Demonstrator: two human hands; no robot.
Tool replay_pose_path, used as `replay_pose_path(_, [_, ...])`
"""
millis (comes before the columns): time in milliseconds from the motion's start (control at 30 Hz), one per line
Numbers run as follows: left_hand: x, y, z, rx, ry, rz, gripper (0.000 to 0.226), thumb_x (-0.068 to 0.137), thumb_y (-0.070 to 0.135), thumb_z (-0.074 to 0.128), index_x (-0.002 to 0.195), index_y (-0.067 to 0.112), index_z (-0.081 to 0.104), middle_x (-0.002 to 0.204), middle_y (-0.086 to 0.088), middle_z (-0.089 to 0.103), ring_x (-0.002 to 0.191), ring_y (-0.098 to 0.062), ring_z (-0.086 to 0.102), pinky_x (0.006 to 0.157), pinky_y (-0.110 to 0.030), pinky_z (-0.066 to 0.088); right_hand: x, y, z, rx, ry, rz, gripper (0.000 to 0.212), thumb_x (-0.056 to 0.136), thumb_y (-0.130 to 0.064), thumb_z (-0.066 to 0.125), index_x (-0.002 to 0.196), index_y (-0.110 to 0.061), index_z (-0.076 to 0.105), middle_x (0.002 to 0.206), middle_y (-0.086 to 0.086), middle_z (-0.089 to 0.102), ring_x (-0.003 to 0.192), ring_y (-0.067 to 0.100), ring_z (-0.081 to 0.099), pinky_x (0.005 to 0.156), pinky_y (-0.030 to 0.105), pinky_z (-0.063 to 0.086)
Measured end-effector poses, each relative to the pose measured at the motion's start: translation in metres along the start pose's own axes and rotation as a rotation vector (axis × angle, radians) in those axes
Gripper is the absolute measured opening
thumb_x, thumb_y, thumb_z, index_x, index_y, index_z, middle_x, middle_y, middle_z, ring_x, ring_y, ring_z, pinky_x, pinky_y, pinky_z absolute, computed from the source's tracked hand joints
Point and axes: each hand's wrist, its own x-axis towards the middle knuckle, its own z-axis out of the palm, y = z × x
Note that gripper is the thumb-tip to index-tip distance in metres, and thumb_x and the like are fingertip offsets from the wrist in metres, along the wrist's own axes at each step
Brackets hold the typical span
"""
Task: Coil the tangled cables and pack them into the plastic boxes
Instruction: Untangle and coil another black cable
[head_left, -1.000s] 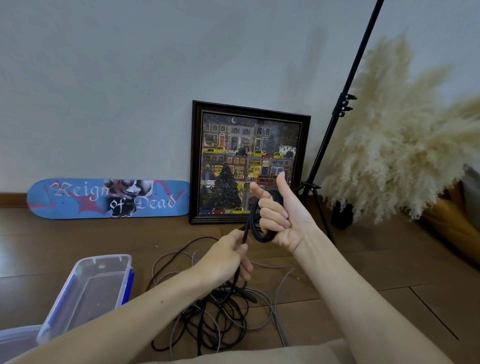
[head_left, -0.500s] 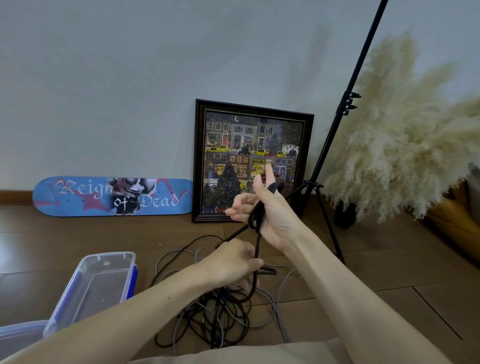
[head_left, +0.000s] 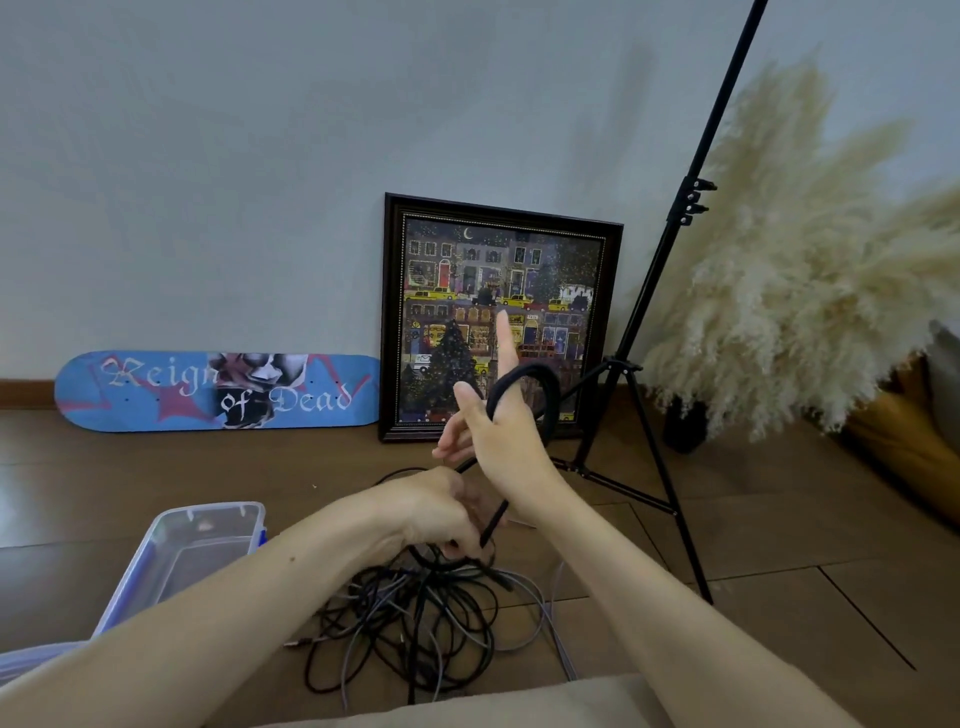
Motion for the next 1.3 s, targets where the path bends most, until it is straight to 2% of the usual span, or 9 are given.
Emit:
replay_pose_path(200, [-0.009, 0.0, -0.019, 0.32, -0.176, -0.105, 0.048, 0.081, -0.001, 0.062, 0.127, 0.012, 0.054, 0.114, -0.01, 0.067, 0.077, -0.018, 0.055, 0.063, -0.023, 0.041, -0.001, 0.012, 0.006, -0.453, -0.069, -0.049, 0.082, 0.102, -0.026, 0.043, 0.125, -0.072, -0.021, 0.064, 0.007, 0.067, 0.059, 0.02, 0.066, 0.072, 0.042, 0.057])
replay_pose_path(433, [-0.016, 0.0, -0.024, 0.631, -0.109, -0.127, 0.044, 0.079, 0.007, 0.066, 0.12, 0.013, 0.053, 0.119, -0.007, 0.061, 0.092, -0.02, 0.061, 0.078, -0.029, 0.05, 0.0, 0.019, 0.009, -0.809, -0.372, 0.081, 0.073, 0.103, -0.028, 0.039, 0.146, -0.048, -0.017, 0.068, -0.002, 0.049, 0.061, 0.02, 0.052, 0.056, 0.032, 0.039])
replay_pose_path(567, [-0.022, 0.002, -0.012, 1.096, 0.093, -0.025, 0.039, 0.087, 0.009, 0.053, 0.126, 0.013, 0.051, 0.115, -0.008, 0.05, 0.102, -0.026, 0.052, 0.072, -0.026, 0.033, 0.002, 0.022, 0.006, -0.613, -0.474, 0.4, 0.058, 0.104, -0.023, 0.036, 0.153, -0.027, 0.007, 0.115, 0.017, 0.065, 0.09, 0.03, 0.066, 0.077, 0.038, 0.054])
replay_pose_path(667, [-0.018, 0.002, -0.008, 1.401, 0.201, 0.114, 0.027, 0.089, 0.007, 0.045, 0.113, 0.012, 0.056, 0.118, -0.008, 0.056, 0.111, -0.027, 0.051, 0.077, -0.029, 0.029, 0.001, 0.018, -0.002, -0.503, -0.503, 0.548, 0.05, 0.103, -0.02, 0.033, 0.15, -0.014, 0.015, 0.065, 0.016, 0.064, 0.044, 0.021, 0.055, 0.041, 0.025, 0.042])
replay_pose_path(733, [-0.017, 0.0, -0.012, 1.518, 0.232, 0.158, 0.026, 0.089, 0.005, 0.043, 0.11, 0.015, 0.055, 0.113, -0.003, 0.058, 0.112, -0.024, 0.049, 0.097, -0.034, 0.025, 0.003, 0.015, -0.006, -0.539, -0.484, 0.57, 0.045, 0.103, -0.019, 0.034, 0.144, -0.004, 0.027, 0.059, 0.01, 0.052, 0.041, 0.016, 0.04, 0.036, 0.021, 0.03])
replay_pose_path(800, [-0.015, -0.002, -0.014, 1.534, 0.287, 0.154, 0.033, 0.088, 0.002, 0.044, 0.118, 0.016, 0.052, 0.115, 0.0, 0.055, 0.116, -0.022, 0.042, 0.112, -0.044, 0.008, 0.005, 0.013, -0.008, -0.542, -0.45, 0.585, 0.038, 0.104, -0.024, 0.035, 0.138, -0.008, 0.034, 0.07, 0.006, 0.05, 0.044, 0.013, 0.039, 0.036, 0.018, 0.029])
replay_pose_path(967, [-0.013, -0.009, -0.019, 1.495, 0.455, 0.214, 0.059, 0.088, 0.001, 0.046, 0.142, 0.019, 0.032, 0.124, 0.001, 0.047, 0.125, -0.021, 0.034, 0.112, -0.056, -0.012, 0.006, 0.008, -0.013, -0.441, -0.407, 0.698, 0.027, 0.104, -0.036, 0.031, 0.118, -0.016, 0.044, 0.054, -0.001, 0.034, 0.035, 0.009, 0.023, 0.035, 0.017, 0.02])
replay_pose_path(1100, [-0.009, -0.015, -0.023, 1.333, 0.582, 0.227, 0.037, 0.09, 0.013, 0.044, 0.125, 0.024, 0.046, 0.113, 0.006, 0.051, 0.121, -0.016, 0.038, 0.109, -0.053, -0.019, 0.008, 0.003, -0.018, -0.291, -0.427, 0.704, 0.05, 0.101, -0.052, 0.03, 0.094, -0.01, 0.057, 0.048, -0.005, 0.027, 0.034, 0.007, 0.019, 0.037, 0.018, 0.016])
replay_pose_path(1300, [0.001, -0.02, -0.026, 1.332, 0.704, 0.234, 0.03, 0.088, 0.027, 0.056, 0.117, 0.022, 0.058, 0.102, 0.004, 0.06, 0.112, -0.018, 0.049, 0.11, -0.05, -0.017, 0.004, -0.002, -0.016, -0.149, -0.449, 0.738, 0.052, 0.092, -0.067, 0.033, 0.082, -0.017, 0.044, 0.048, -0.006, 0.022, 0.038, 0.008, 0.015, 0.042, 0.019, 0.012])
